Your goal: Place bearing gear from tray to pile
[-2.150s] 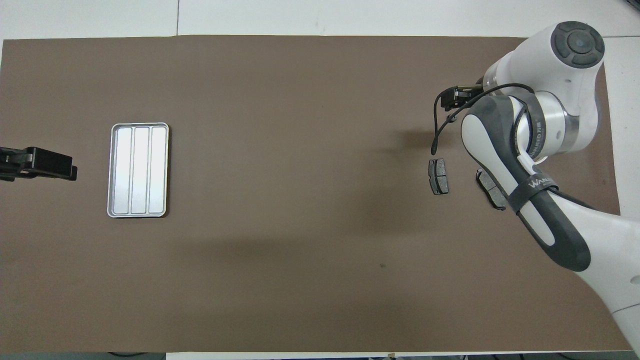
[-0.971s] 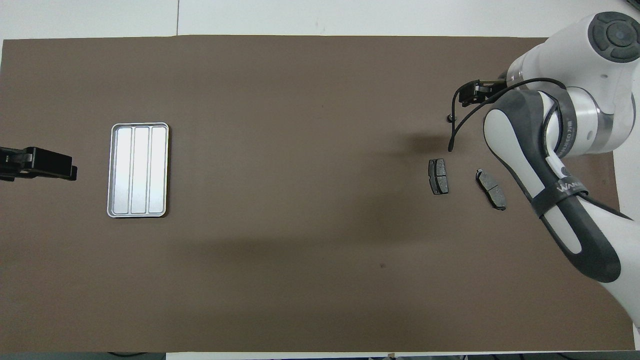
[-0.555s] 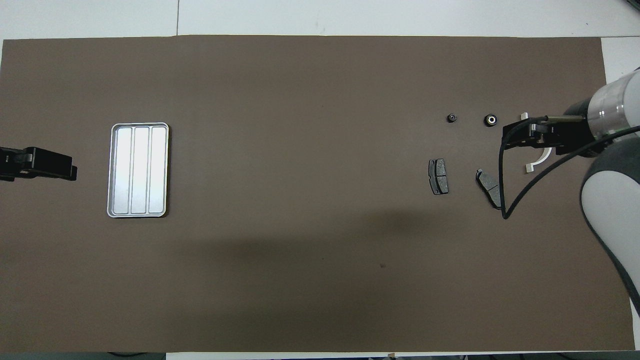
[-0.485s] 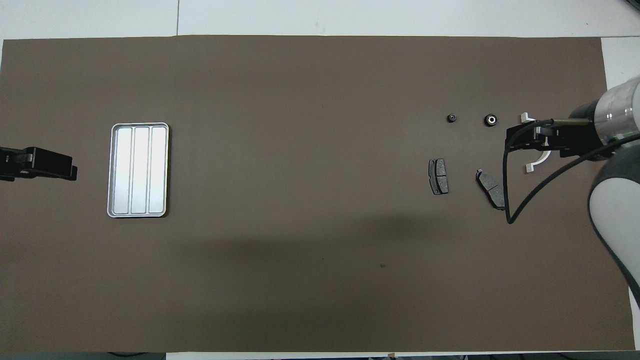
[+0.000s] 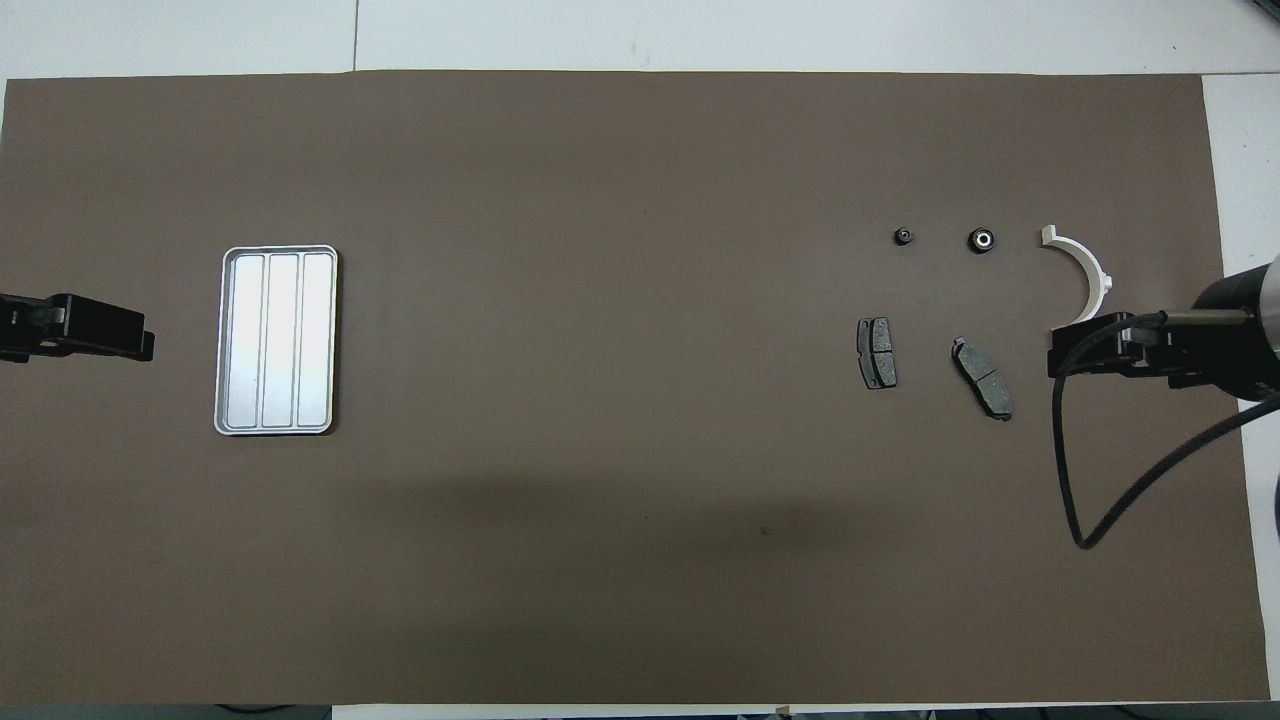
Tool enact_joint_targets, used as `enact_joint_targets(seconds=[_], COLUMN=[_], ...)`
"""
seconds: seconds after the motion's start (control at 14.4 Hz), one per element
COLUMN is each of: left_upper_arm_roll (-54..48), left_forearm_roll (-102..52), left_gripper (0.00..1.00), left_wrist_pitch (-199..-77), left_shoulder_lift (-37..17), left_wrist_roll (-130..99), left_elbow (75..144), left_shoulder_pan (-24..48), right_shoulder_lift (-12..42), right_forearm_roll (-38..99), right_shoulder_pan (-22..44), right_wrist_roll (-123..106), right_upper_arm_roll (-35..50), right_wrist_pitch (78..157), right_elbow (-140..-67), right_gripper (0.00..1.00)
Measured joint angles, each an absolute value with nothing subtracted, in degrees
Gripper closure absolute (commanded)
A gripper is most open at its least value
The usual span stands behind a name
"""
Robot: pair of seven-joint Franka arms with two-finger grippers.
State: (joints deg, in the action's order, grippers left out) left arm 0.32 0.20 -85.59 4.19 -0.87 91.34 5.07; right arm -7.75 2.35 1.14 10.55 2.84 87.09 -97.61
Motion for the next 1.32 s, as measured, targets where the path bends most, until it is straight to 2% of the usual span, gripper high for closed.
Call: enact_joint_targets(seconds=[0.55, 0.97, 1.32], left_upper_arm_roll=[0.32, 0.32, 0.32], left_forearm_roll=[0.21, 0.2, 0.21], left_gripper=[0.0, 0.0, 0.0], left_wrist_pitch=[-85.59, -85.59, -85.59], left_shoulder_lift=[4.19, 4.19, 4.19], left_wrist_roll=[-0.87, -0.87, -0.87], left_elbow=[91.34, 91.34, 91.34], left_shoulder_pan=[5.07, 5.07, 5.07], right_shoulder_lift=[-7.48, -3.58, -3.64], right_forearm_roll=[2.35, 2.35, 2.05], right_shoulder_pan=[-0.97, -3.5, -3.91], right_wrist_roll=[10.21, 9.43, 9.43], right_upper_arm_roll=[2.9, 5.02, 6.32], right_wrist_pitch=[87.67, 89.49, 89.81], right_elbow=[-98.1, -97.49, -96.32], right_gripper=[0.0, 0.0, 0.0])
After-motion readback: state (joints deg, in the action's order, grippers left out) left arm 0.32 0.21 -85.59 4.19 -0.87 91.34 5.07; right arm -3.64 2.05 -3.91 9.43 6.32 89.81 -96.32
